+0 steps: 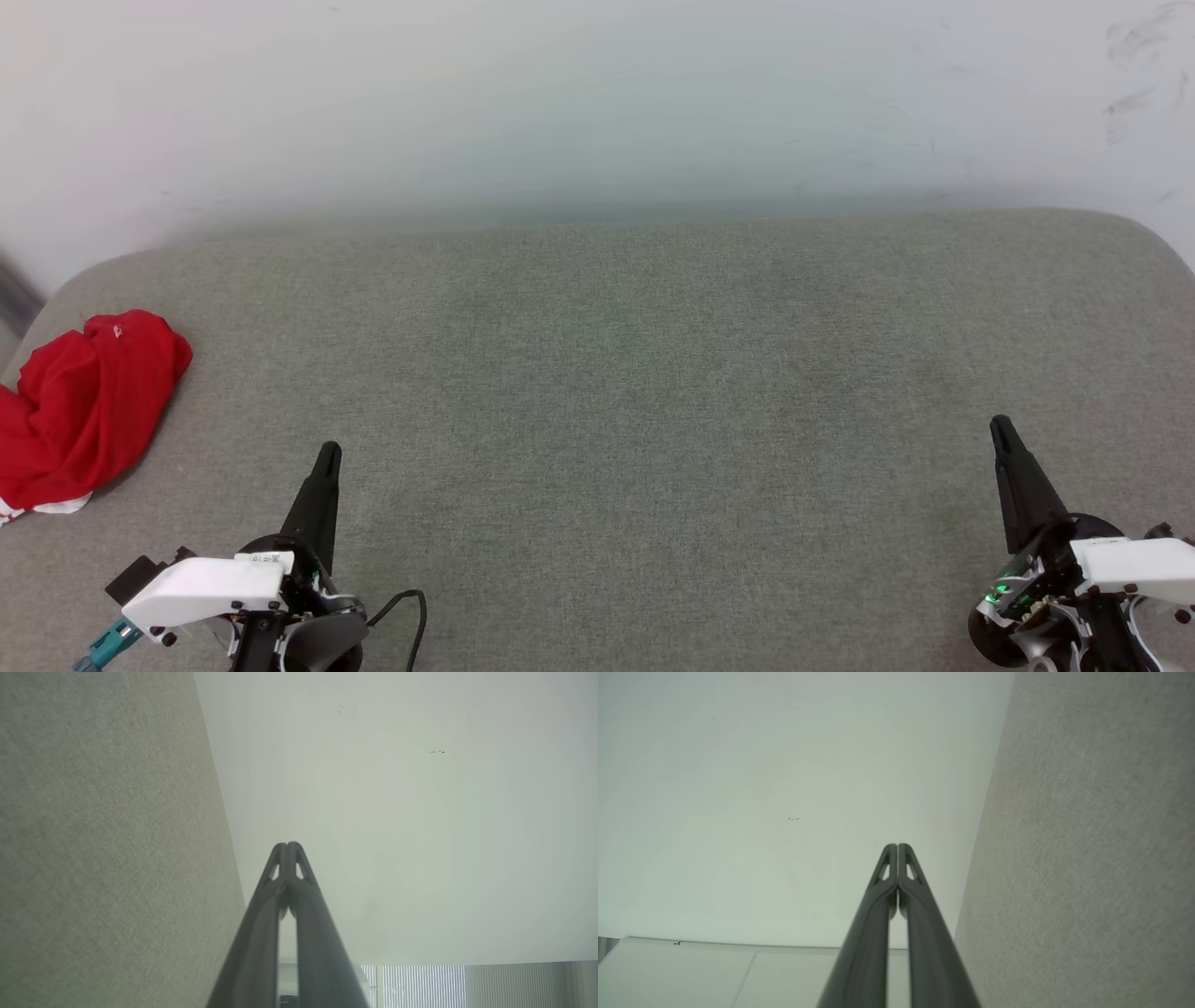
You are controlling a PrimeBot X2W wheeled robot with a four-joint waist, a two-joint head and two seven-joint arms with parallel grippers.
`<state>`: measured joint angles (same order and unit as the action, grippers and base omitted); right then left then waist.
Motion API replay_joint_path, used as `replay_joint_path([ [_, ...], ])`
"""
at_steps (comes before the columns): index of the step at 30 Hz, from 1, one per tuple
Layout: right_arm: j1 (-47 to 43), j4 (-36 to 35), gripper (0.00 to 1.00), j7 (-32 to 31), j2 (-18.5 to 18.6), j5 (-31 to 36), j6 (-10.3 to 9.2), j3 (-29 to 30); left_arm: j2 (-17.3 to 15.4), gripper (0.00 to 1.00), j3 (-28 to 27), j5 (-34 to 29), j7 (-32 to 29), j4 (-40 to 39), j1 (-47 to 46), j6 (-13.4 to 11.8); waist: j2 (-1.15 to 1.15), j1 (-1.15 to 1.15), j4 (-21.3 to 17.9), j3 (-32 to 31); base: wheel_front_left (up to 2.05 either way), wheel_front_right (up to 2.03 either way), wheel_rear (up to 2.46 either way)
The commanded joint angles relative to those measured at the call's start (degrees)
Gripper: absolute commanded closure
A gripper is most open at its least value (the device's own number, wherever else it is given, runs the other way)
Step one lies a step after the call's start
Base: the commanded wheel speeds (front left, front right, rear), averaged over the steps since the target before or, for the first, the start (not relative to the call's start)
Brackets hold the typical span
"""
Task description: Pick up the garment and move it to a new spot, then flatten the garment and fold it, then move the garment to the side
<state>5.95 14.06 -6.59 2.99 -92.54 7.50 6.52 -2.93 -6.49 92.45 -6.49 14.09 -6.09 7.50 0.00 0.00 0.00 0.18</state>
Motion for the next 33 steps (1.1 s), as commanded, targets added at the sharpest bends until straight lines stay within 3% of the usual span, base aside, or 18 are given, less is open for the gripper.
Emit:
replay_joint_path([
  [1, 0.7, 0.1, 1.0, 0.0, -0.2, 0.3, -0.02, 0.0, 0.1, 1.0, -0.1, -0.1, -0.2, 0.0, -0.4, 0.1, 0.0, 0.0, 0.0, 0.0, 0.0, 0.0, 0.0],
  [11, 0.7, 0.1, 1.0, 0.0, -0.2, 0.3, -0.02, 0.0, 0.1, 1.0, -0.1, -0.1, -0.2, 0.0, -0.4, 0.1, 0.0, 0.0, 0.0, 0.0, 0.0, 0.0, 0.0],
  [12, 0.7, 0.1, 0.0, 0.0, -0.2, 0.3, -0.02, 0.0, 0.1, 0.0, -0.1, -0.1, -0.2, 0.0, -0.4, 0.1, 0.0, 0.0, 0.0, 0.0, 0.0, 0.0, 0.0],
  [22, -2.1, 1.2, 0.0, 1.8, 0.0, 1.5, -0.01, -0.4, 0.2, 0.0, 0.5, -1.3, 1.9, -0.1, 2.2, 0.0, 0.0, 0.0, -0.1, 0.0, 0.0, 0.0, 0.0],
  [33, -2.7, -1.5, 0.0, 4.8, -0.1, 10.5, -0.01, 0.5, 0.2, 0.0, -0.8, -11.8, 4.9, -3.5, 2.5, -1.2, 0.0, 0.0, -0.2, 0.2, 0.0, 0.0, 0.0],
])
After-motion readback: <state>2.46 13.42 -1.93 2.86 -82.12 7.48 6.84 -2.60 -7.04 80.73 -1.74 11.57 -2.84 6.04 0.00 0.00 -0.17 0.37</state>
